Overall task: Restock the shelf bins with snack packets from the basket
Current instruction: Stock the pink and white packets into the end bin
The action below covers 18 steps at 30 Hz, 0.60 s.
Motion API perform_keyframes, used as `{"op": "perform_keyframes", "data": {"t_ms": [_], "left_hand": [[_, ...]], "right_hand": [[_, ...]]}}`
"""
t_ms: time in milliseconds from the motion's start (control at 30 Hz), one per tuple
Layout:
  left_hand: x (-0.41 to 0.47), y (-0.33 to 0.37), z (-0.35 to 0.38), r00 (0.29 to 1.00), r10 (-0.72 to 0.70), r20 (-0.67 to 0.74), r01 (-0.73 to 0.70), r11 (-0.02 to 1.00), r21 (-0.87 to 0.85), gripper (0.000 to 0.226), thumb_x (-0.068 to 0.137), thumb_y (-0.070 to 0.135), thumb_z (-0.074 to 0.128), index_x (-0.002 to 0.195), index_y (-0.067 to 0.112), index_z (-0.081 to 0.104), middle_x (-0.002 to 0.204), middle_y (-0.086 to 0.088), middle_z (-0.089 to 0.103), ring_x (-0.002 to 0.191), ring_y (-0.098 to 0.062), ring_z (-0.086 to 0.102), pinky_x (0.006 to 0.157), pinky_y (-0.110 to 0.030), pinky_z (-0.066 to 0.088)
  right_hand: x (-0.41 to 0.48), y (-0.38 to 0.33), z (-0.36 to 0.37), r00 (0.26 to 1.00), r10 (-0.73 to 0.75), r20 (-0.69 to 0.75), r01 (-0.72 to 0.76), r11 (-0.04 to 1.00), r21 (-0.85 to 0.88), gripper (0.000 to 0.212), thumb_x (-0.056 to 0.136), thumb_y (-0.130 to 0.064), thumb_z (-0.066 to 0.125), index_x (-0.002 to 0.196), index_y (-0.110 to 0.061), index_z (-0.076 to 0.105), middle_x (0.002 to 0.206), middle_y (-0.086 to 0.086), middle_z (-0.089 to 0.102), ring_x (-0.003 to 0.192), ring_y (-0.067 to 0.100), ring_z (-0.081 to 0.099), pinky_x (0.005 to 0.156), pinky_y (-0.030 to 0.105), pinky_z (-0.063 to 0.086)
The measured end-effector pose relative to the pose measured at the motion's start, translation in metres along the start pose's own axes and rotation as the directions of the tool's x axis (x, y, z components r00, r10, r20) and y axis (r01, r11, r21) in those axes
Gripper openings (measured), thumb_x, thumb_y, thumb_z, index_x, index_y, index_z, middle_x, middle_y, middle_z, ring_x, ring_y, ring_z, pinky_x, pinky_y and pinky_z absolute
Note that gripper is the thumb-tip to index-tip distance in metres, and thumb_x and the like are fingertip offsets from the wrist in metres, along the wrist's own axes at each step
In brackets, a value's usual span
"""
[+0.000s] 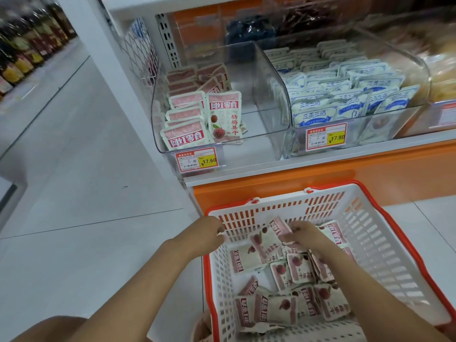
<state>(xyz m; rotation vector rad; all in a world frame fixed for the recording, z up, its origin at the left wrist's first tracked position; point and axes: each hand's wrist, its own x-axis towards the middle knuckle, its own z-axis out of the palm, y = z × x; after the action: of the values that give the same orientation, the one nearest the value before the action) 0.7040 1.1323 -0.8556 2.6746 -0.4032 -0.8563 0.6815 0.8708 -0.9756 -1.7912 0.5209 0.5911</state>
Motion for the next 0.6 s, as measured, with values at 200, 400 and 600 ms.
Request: {"op": "perform_keyframes", "data": {"t_ms": [200, 400, 600], "left_hand": [[-0.015, 0.029, -0.026, 0.992, 0.126, -0.018, -0.126, 0.952, -0.279, 0.05, 0.081, 0.047, 0.068, 0.124, 0.023, 0.058, 0.118, 0.01, 0.064, 0.088, 0.001, 0.06, 0.066, -0.011, 0.049], [-0.04, 0.059, -0.059, 0.929, 0.27, -0.254, -0.371, 0.693, -0.619, 0.009, 0.086, 0.023, 0.067, 0.094, 0.027, 0.07, 0.092, 0.004, 0.075, 0.084, -0.017, 0.07, 0.072, -0.029, 0.057], [-0.046, 0.064, -0.091, 0.803, 0.162, -0.573, -0.526, 0.645, -0.554, 0.01, 0.088, 0.024, 0.065, 0.097, 0.023, 0.068, 0.091, 0.008, 0.073, 0.086, -0.002, 0.068, 0.077, -0.021, 0.055]], "right_hand": [[-0.083, -0.104, -0.019, 0.895, -0.403, 0.193, 0.357, 0.905, 0.231, 0.011, 0.078, -0.001, 0.067, 0.089, -0.002, 0.066, 0.073, -0.001, 0.071, 0.065, 0.013, 0.065, 0.055, 0.017, 0.052], [-0.141, -0.171, -0.013, 0.731, -0.682, 0.013, 0.643, 0.696, 0.319, 0.024, 0.07, -0.01, 0.076, 0.093, -0.019, 0.071, 0.089, 0.0, 0.074, 0.079, 0.011, 0.069, 0.067, 0.019, 0.053], [-0.164, -0.234, -0.02, 0.663, -0.747, -0.047, 0.736, 0.662, -0.139, 0.027, 0.07, -0.014, 0.082, 0.094, -0.019, 0.073, 0.086, -0.005, 0.075, 0.082, 0.011, 0.071, 0.076, 0.027, 0.057]]}}
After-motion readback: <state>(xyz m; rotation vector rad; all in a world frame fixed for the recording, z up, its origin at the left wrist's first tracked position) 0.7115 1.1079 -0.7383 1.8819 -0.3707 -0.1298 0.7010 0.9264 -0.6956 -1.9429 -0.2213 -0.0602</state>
